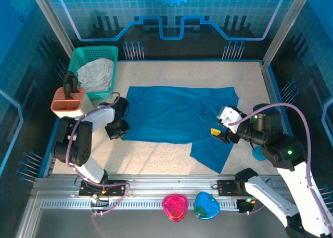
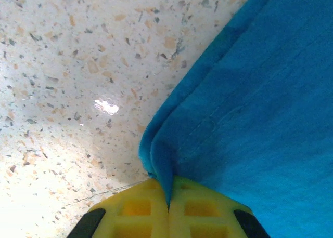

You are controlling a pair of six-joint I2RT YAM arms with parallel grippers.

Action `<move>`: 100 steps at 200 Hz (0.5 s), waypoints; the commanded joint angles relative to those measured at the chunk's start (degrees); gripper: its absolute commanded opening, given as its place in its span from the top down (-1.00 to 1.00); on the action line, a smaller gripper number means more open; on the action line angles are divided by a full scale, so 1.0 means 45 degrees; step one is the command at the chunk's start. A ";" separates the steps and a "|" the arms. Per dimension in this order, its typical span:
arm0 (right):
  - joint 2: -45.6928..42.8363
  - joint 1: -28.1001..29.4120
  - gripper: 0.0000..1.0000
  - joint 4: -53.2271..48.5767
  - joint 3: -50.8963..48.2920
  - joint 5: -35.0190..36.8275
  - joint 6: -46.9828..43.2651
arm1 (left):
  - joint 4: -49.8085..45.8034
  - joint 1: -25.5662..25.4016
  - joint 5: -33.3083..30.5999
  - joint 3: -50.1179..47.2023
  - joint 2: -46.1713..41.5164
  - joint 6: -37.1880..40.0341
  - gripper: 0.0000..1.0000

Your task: Fold and stack the t-shirts

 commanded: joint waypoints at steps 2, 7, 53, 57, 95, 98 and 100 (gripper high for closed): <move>0.0678 0.1571 -0.44 -0.4237 -0.0348 0.3038 -0.3259 | 0.3014 0.0020 0.1205 -0.0207 0.0154 0.0445 1.00; 0.0765 0.1840 -0.45 -0.4617 -0.0665 0.3407 -0.3650 | 0.3044 0.0023 0.1221 -0.0229 0.0059 0.0457 1.00; 0.1698 0.3229 -0.29 -0.4339 -0.4217 0.3982 -0.4674 | 0.3090 0.0025 0.1390 -0.0411 -0.0640 0.0660 1.00; 0.1748 0.3374 -0.28 -0.4136 -0.4498 0.3898 -0.4662 | 0.3093 0.0025 0.1407 -0.0416 -0.0679 0.0681 1.00; 0.2202 0.5149 -0.25 -0.2549 -0.6471 0.4458 -0.3511 | 0.3133 0.0025 0.1589 -0.0465 -0.0853 0.0714 1.00; 0.2225 0.5266 -0.25 -0.2421 -0.6519 0.4573 -0.3391 | 0.3132 0.0020 0.1580 -0.0473 -0.0875 0.0720 1.00; 0.2227 0.5330 -0.25 -0.2361 -0.6554 0.4653 -0.3318 | 0.3122 0.0024 0.1590 -0.0474 -0.0878 0.0723 1.00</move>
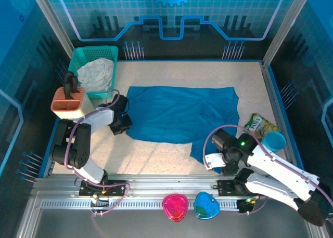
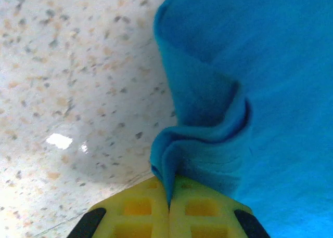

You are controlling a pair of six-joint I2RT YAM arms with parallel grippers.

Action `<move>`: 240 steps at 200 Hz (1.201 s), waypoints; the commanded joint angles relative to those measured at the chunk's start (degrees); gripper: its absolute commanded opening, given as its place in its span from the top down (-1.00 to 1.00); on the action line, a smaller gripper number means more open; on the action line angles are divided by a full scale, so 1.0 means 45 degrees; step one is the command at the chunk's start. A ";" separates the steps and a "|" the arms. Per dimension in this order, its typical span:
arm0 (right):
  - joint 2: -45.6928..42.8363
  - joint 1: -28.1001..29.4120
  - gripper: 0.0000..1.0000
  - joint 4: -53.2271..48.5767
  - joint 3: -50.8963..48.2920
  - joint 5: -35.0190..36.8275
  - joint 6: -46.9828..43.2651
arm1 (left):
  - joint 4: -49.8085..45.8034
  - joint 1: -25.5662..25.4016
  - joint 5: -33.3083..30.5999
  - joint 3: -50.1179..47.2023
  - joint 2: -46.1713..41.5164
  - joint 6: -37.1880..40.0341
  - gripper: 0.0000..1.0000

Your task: Fold and stack the t-shirts

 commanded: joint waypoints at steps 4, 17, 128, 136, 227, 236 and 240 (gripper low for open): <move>0.0156 0.0941 -0.24 0.0951 -0.0567 0.0833 0.0629 | 0.0539 -0.0009 0.0487 -0.0133 -0.0398 0.0261 1.00; 0.0396 0.1143 -0.24 0.1224 -0.0668 0.1003 0.0715 | 0.0504 -0.0014 0.0533 -0.0098 -0.0363 0.0260 1.00; 0.5039 0.2930 -0.10 0.2447 -0.0473 0.1642 0.1386 | -0.0073 0.0011 0.0429 0.0139 -0.0979 0.0312 1.00; 0.5223 0.3011 -0.09 0.2617 -0.0518 0.1613 0.1454 | -0.0123 0.0011 0.0400 0.0170 -0.1039 0.0338 1.00; 0.6280 0.3158 0.68 0.4170 -0.0431 0.2385 0.1976 | -0.0262 0.0255 0.0538 0.0120 -0.1303 0.0394 1.00; 0.6003 0.3144 0.82 0.4108 -0.0452 0.2510 0.1959 | -0.0262 0.0246 0.0574 0.0120 -0.1333 0.0392 1.00; 0.5847 0.3142 0.91 0.4078 -0.0450 0.2582 0.1975 | -0.0275 0.0240 0.0592 0.0134 -0.1335 0.0389 1.00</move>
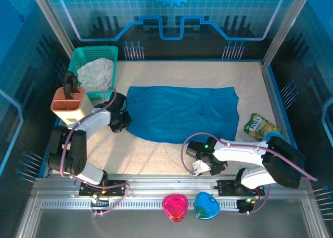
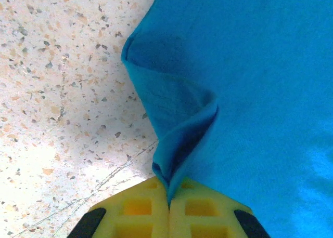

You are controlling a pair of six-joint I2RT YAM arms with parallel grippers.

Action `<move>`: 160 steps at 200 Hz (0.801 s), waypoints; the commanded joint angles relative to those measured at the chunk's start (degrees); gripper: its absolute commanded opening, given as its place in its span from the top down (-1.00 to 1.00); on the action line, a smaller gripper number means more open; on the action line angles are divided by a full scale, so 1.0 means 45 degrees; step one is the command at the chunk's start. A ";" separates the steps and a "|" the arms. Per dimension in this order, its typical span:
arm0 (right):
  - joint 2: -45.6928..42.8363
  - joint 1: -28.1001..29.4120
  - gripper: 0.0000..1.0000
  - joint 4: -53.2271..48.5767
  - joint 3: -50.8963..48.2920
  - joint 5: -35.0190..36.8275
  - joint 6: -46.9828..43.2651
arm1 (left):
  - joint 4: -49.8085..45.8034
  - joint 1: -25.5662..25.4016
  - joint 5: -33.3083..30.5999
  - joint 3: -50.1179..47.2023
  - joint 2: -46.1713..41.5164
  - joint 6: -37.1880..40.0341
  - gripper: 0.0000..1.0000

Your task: Fold and stack the t-shirts

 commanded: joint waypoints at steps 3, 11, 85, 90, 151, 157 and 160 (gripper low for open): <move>-0.0511 0.0132 0.97 0.0640 -0.0082 0.0220 0.0090 | -0.0369 0.0113 0.0272 0.0126 -0.0315 0.0245 1.00; -0.0889 0.0109 1.00 0.0539 -0.0070 0.0348 0.0100 | -0.0384 0.0124 0.0299 0.0115 -0.0350 0.0261 1.00; -0.4705 -0.2581 1.00 0.1270 0.1500 0.2213 -0.0193 | -0.1440 0.0115 -0.0114 0.0727 -0.1010 0.0379 1.00; -0.4747 -0.2790 1.00 0.1478 0.1647 0.2389 -0.0193 | -0.1494 0.0128 -0.0189 0.0782 -0.1065 0.0375 1.00; -0.3903 -0.5649 1.00 0.4874 0.3086 0.3577 -0.1698 | -0.1921 0.0303 -0.0952 0.1643 -0.0736 0.0476 1.00; -0.3731 -0.5913 1.00 0.5211 0.3199 0.3426 -0.1965 | -0.1935 0.0333 -0.1011 0.1745 -0.0598 0.0478 1.00; -0.3639 -0.6023 1.00 0.5405 0.3257 0.3360 -0.2087 | -0.1918 0.0352 -0.1045 0.1786 -0.0525 0.0488 1.00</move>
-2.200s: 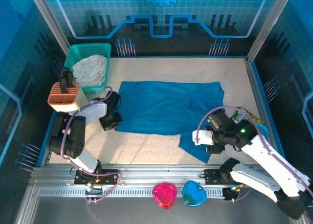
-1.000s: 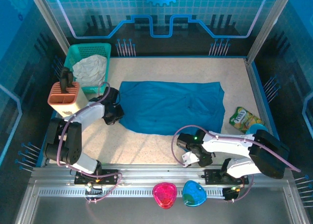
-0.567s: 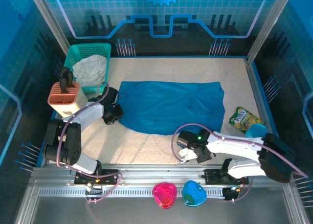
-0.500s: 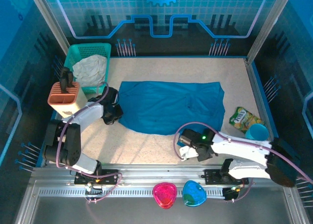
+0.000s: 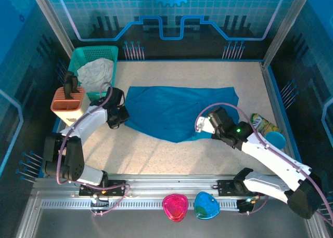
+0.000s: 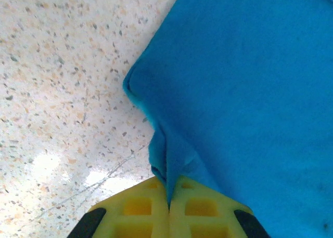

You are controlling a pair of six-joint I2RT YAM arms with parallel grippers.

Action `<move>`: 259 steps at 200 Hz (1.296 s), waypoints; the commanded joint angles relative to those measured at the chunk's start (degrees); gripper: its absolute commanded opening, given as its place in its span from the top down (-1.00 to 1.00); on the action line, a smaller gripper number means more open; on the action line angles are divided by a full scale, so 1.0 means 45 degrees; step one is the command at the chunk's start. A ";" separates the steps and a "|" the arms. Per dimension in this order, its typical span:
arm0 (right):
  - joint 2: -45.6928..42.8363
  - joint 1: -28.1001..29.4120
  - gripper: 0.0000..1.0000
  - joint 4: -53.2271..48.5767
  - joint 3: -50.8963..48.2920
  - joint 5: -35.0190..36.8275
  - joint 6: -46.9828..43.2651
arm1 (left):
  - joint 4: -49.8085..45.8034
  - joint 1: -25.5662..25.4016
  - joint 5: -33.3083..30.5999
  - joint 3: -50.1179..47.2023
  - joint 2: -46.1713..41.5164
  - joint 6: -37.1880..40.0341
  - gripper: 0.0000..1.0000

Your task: Fold and stack the t-shirts

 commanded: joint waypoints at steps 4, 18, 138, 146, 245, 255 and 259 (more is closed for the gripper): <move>0.0621 -0.0983 1.00 0.2195 0.0714 0.0131 -0.1236 | -0.0471 0.0241 -0.0555 0.0687 0.0399 0.0346 1.00; 0.1140 -0.1533 1.00 0.2832 0.1255 -0.0374 -0.1587 | -0.0422 0.0315 -0.0640 0.0940 0.0751 0.0365 1.00; 0.5824 -0.4330 1.00 0.6265 0.2826 -0.2482 -0.2176 | -0.0410 0.0710 -0.1078 0.3910 0.4449 0.0681 1.00; 0.6156 -0.4377 1.00 0.6639 0.2786 -0.2430 -0.2021 | -0.0401 0.0718 -0.1131 0.4019 0.4661 0.0629 0.96; 1.0003 -0.5077 0.89 0.9148 0.3968 -0.0216 0.2084 | -0.0416 0.0749 -0.1904 0.4242 0.5236 0.0248 -0.17; 1.0180 -0.5168 0.61 0.9064 0.4202 -0.0084 0.2666 | -0.0437 0.0749 -0.1948 0.4222 0.5081 0.0273 -0.27; 1.0223 -0.5173 0.51 0.9023 0.4267 -0.0091 0.2885 | -0.0437 0.0749 -0.1964 0.4222 0.5003 0.0287 -0.31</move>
